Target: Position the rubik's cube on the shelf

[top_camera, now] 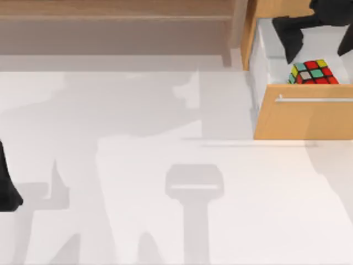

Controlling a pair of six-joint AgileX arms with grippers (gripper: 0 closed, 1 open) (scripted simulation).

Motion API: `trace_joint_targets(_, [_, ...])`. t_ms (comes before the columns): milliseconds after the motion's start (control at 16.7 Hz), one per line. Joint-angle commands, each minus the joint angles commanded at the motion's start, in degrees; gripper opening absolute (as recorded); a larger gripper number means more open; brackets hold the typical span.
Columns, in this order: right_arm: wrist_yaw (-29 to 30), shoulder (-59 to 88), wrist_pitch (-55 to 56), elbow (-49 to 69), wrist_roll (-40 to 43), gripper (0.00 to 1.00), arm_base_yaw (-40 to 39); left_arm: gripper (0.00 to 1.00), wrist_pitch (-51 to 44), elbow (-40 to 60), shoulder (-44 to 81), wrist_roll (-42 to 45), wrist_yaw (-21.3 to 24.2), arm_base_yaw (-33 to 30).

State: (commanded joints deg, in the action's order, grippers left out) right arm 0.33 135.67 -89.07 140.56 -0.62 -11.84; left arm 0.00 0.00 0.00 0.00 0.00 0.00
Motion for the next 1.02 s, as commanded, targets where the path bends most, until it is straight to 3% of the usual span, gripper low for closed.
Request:
trace_joint_targets(300, [-0.1,-0.9,2.9,-3.8,0.8,1.0,0.9,1.0,0.0,0.0,0.0,0.0,0.0,0.0])
trace_joint_targets(720, [-0.3,5.0,16.6,-11.9,4.4,1.0,4.5,1.0,0.0,0.0,0.0,0.0,0.0,0.0])
trace_joint_targets(1020, [-0.4,5.5,17.5,-12.1,4.6,1.0,4.6,1.0,0.0,0.0,0.0,0.0,0.0,0.0])
